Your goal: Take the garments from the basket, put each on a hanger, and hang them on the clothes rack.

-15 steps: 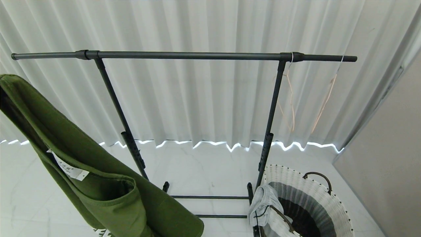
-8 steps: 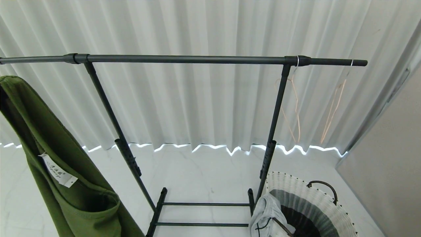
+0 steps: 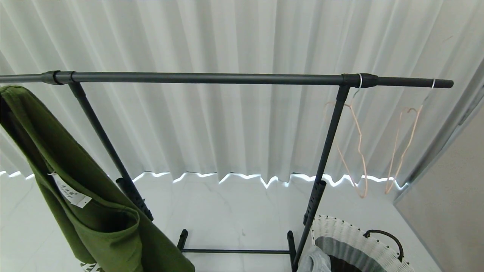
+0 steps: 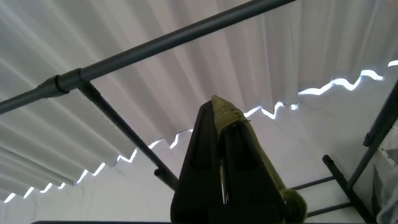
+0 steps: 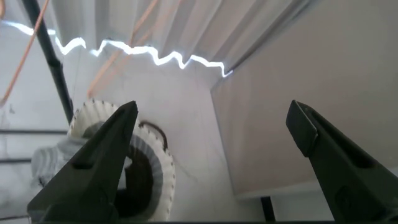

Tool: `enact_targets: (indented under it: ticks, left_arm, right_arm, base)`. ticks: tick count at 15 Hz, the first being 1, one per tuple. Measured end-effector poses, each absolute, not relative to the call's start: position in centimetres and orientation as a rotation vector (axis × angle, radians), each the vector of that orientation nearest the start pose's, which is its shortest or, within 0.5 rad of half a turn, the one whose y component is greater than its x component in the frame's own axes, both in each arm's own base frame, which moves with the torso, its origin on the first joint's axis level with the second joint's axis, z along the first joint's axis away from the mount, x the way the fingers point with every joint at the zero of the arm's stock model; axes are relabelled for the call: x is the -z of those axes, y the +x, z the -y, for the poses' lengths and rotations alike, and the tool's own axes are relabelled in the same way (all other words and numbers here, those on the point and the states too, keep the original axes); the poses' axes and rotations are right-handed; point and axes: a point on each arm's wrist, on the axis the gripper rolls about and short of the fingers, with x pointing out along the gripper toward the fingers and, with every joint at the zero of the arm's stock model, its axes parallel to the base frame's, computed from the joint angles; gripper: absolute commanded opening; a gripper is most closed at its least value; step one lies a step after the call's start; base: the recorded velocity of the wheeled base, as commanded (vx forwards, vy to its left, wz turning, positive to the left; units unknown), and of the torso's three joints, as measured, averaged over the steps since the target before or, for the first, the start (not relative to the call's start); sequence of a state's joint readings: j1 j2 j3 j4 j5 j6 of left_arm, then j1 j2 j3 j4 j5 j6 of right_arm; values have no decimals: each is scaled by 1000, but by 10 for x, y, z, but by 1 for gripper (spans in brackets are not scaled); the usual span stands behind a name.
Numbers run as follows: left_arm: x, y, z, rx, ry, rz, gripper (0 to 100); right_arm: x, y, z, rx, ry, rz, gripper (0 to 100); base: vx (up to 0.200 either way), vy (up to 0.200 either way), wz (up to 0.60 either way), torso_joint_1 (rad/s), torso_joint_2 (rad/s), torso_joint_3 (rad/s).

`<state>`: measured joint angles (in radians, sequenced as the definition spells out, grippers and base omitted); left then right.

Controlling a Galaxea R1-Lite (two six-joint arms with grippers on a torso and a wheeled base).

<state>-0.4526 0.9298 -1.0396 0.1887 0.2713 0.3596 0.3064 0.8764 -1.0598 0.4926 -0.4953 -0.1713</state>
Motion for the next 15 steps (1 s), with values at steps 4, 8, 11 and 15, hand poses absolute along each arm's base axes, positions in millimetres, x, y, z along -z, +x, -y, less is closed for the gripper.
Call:
enact_targets:
  ticks: [4,8,11,15]
  left_arm:
    - [-324,82,33,194,387,-49,0]
    - [-323,83,34,197,390,-54,0]
    - [-321,84,34,199,417,-60,0]
    - [-320,84,34,199,432,-64,0]
  right_arm:
    - [-296,71,-11,162,-292,-305,100]
    - [-291,89,-18,132,-255,-328,100]
    - [-281,123,-21,141,-214,-352,100]
    - [-256,178,-18,225,-171,-393,100]
  base:
    - [50,0,0,1,2,1]
    - [0,0,0,0,0,0]
    - [0,0,0,0,0,0]
    - [0,0,0,0,0,0]
